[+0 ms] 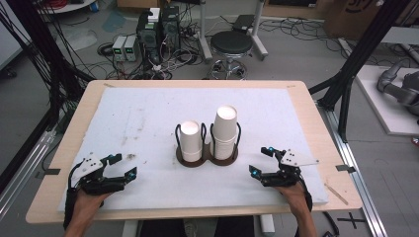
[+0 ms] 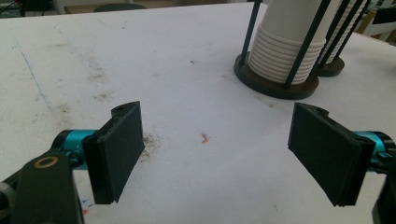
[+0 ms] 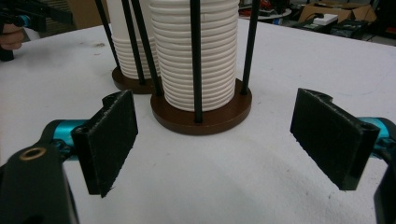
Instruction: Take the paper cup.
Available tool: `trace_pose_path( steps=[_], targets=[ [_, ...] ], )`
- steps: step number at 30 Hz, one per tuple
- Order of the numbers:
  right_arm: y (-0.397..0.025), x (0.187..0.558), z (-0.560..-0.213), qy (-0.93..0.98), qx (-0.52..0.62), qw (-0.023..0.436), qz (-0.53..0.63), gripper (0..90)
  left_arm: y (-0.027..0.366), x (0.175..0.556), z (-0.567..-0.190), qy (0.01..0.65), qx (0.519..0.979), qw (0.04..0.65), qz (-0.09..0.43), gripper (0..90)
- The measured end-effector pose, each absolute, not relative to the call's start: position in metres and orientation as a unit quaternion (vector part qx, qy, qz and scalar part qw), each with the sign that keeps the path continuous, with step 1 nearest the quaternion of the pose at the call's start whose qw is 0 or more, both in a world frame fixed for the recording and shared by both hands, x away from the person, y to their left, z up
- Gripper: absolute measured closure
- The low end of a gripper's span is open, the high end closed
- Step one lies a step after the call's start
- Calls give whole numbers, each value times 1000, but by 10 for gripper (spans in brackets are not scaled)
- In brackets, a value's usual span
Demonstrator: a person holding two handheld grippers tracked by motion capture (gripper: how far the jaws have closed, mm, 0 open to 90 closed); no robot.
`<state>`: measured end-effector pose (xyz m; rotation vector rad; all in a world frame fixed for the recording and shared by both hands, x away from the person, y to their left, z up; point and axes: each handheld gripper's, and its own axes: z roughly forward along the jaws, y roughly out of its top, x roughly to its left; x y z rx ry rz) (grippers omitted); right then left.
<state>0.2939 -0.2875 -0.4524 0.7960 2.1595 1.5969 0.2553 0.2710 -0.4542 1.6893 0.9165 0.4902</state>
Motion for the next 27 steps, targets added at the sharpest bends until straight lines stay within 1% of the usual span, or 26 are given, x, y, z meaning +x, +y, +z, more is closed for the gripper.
trace_pose_path(
  steps=[15,21,25,26,27],
  targets=[
    [-291,292,-453,745,281,174,579,152,272,256,-454,389,711,548,207,183],
    [-286,293,-452,760,277,178,561,152,272,256,-454,389,710,550,206,183],
    [-286,295,-451,762,285,167,556,152,272,256,-454,390,712,547,204,183],
    [-287,295,-449,769,289,152,550,152,272,257,-454,391,713,546,201,183],
    [-287,295,-447,769,289,152,550,152,271,257,-454,392,713,546,201,183]
  ],
)
